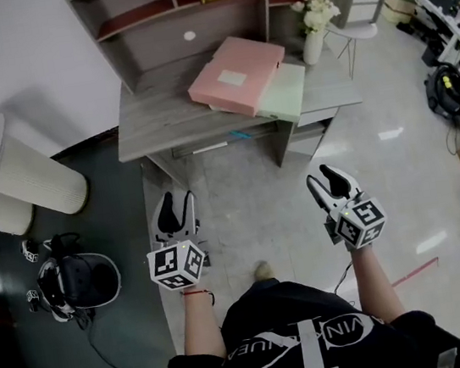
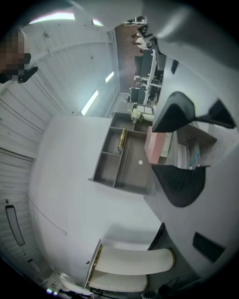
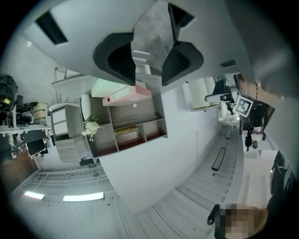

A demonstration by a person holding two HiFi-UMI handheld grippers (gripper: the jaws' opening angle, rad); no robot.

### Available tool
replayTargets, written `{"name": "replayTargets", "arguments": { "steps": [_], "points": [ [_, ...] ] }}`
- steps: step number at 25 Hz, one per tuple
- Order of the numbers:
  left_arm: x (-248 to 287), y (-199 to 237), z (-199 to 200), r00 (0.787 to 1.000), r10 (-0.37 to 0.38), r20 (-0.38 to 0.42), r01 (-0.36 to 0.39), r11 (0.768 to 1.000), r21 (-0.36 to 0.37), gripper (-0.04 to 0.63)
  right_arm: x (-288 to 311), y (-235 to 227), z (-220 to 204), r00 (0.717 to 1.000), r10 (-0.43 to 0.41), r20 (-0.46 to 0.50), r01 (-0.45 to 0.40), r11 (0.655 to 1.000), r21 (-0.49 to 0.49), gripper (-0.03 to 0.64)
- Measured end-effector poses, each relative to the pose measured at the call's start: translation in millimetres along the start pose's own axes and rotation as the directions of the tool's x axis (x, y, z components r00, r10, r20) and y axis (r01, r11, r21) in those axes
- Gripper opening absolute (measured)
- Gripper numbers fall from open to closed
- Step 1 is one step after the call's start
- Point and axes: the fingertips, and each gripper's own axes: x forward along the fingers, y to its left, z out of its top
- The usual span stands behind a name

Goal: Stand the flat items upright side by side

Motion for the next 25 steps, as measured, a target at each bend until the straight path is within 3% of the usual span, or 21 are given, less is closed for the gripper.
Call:
{"name": "replayTargets", "arguments": {
  "steps": [8, 16, 21, 25],
  "points": [
    [36, 20, -3, 1.000, -0.017, -0.006, 0.017, 0.999, -0.036, 0.201, 37, 5, -2, 0.999, 0.017, -0.045, -0.020, 0.998, -0.063, 0.189],
    [58, 16, -11, 0.999, -0.040, -0.027, 0.039, 0.997, -0.060, 0.201, 50, -13, -1, 0.999, 0.004, -0.042, -0.005, 0.999, -0.032, 0.189],
    [86, 15, -13, 0.997, -0.036, -0.069, 0.035, 0.999, -0.019, 0.201, 81, -24, 3, 0.998, 0.035, -0.051, -0.037, 0.998, -0.042, 0.190],
    [117, 14, -12, 0.995, -0.039, -0.087, 0.033, 0.997, -0.069, 0.200, 110, -35, 12, 0.996, 0.066, -0.065, -0.070, 0.995, -0.064, 0.193]
  ]
}}
